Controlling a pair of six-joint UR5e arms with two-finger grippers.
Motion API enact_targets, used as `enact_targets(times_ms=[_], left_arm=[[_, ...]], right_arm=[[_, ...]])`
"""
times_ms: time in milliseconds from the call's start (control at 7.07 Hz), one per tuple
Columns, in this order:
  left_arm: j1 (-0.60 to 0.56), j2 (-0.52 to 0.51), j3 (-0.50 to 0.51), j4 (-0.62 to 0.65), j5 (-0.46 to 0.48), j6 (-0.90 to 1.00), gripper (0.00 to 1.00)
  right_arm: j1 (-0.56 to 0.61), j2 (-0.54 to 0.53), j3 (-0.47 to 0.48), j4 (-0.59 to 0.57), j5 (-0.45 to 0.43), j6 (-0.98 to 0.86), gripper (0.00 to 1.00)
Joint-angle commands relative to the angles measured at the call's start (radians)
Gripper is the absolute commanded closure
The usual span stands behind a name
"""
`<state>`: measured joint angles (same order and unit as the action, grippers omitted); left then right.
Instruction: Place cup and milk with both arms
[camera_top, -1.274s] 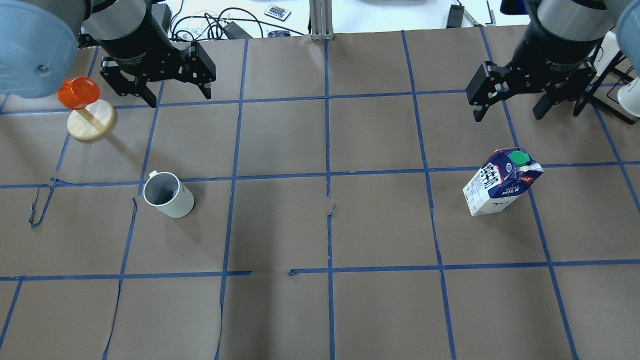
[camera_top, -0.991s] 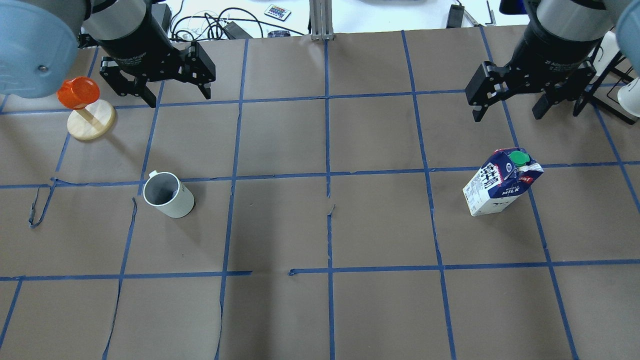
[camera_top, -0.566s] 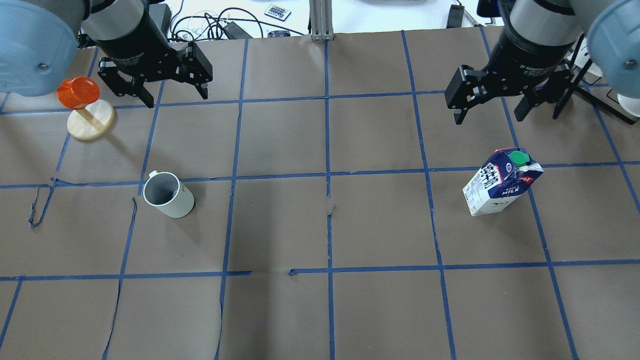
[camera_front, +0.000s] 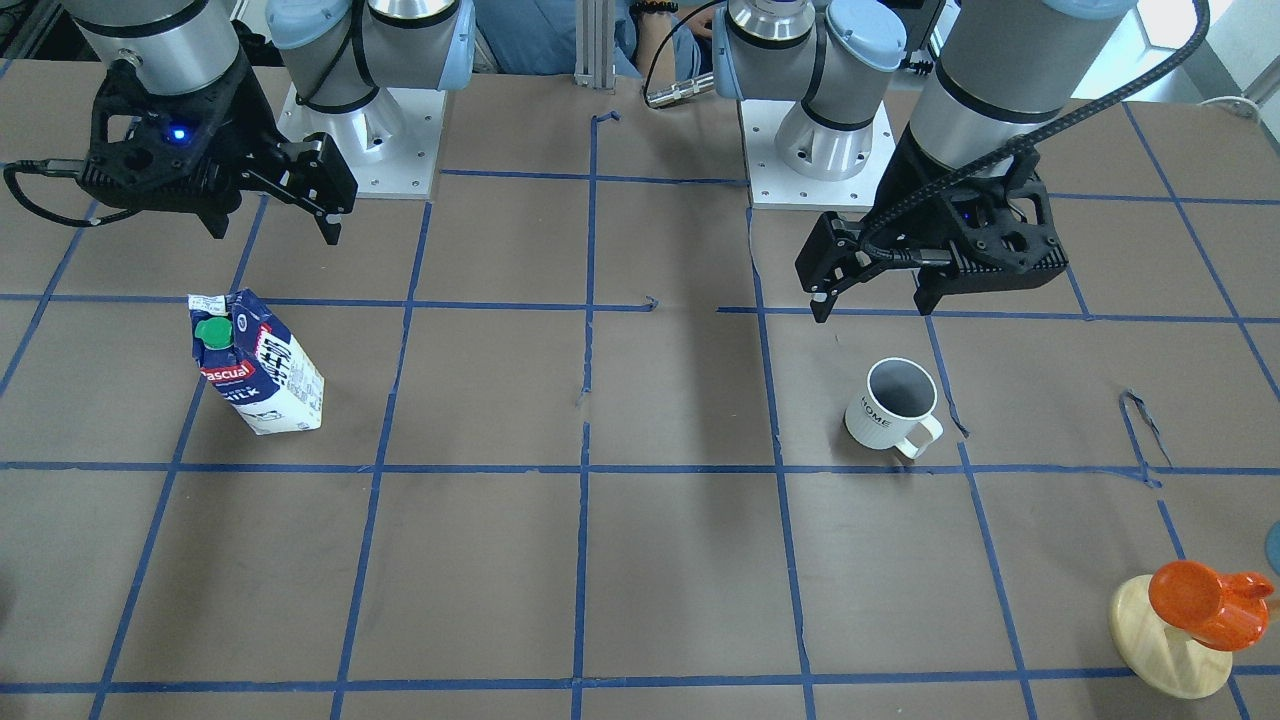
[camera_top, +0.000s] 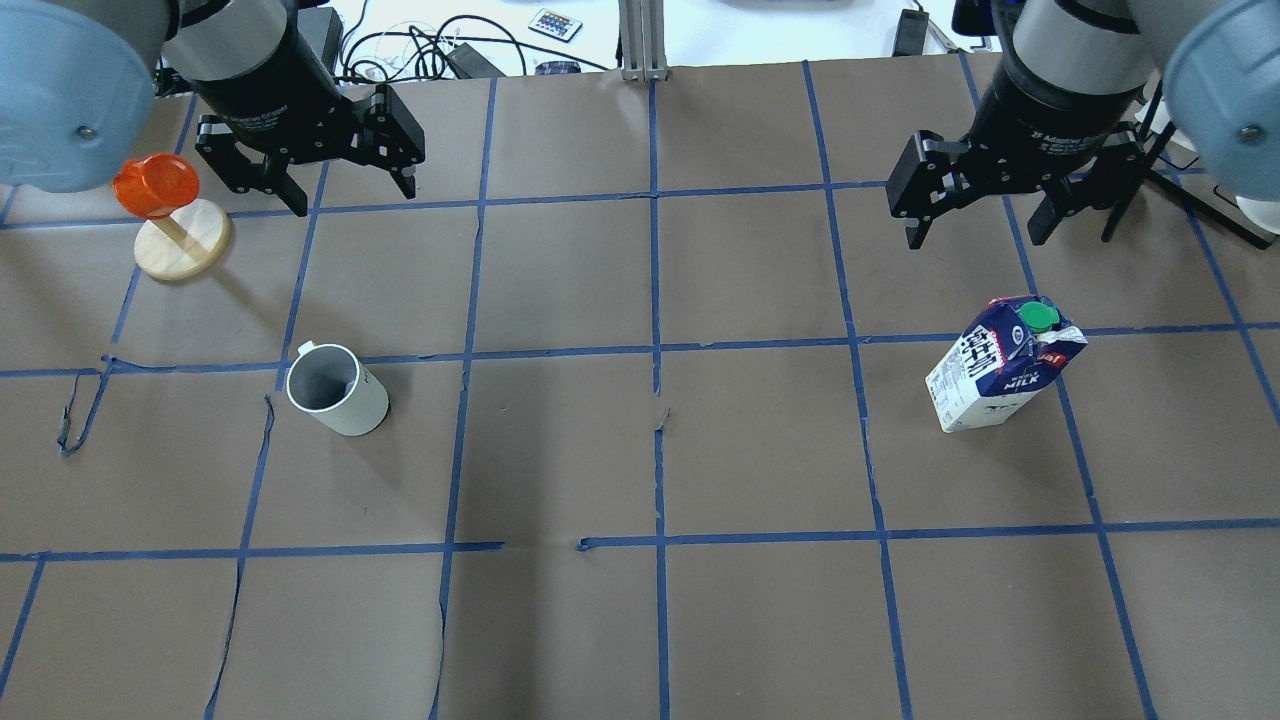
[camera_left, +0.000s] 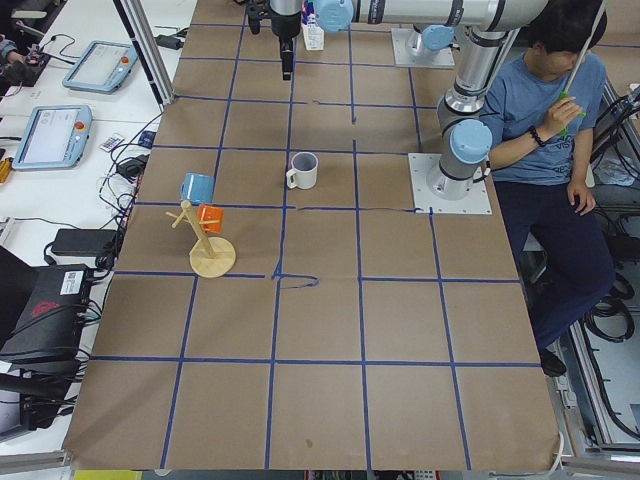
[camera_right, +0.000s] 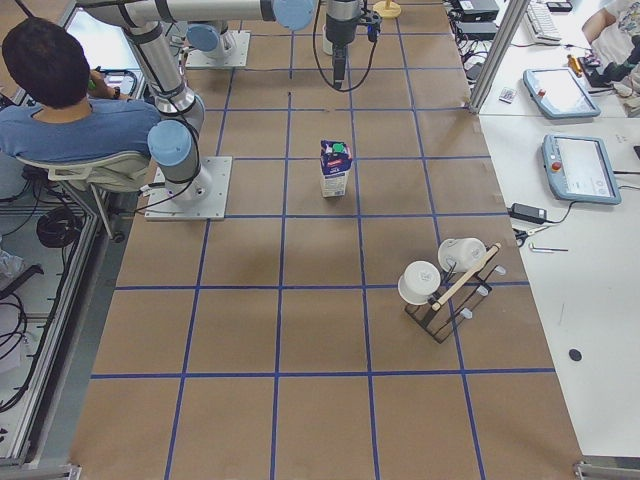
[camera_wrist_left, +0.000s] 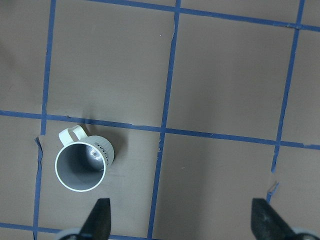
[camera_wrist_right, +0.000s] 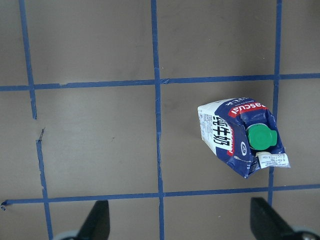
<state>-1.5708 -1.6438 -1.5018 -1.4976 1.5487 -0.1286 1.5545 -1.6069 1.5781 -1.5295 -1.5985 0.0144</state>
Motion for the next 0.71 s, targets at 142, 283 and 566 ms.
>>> enact_targets(times_ms=[142, 283, 566], left_arm=[[0.000, -0.008, -0.002, -0.003, -0.001, 0.004, 0.00], [0.003, -0.020, -0.033, 0.002, -0.001, 0.042, 0.00], [0.046, -0.057, -0.156, 0.068, 0.007, 0.127, 0.00]], right_arm=[[0.001, -0.001, 0.000, 0.000, -0.017, 0.013, 0.00], [0.001, -0.001, 0.000, 0.002, -0.020, 0.013, 0.00], [-0.002, -0.001, 0.005, 0.002, -0.040, 0.012, 0.00]])
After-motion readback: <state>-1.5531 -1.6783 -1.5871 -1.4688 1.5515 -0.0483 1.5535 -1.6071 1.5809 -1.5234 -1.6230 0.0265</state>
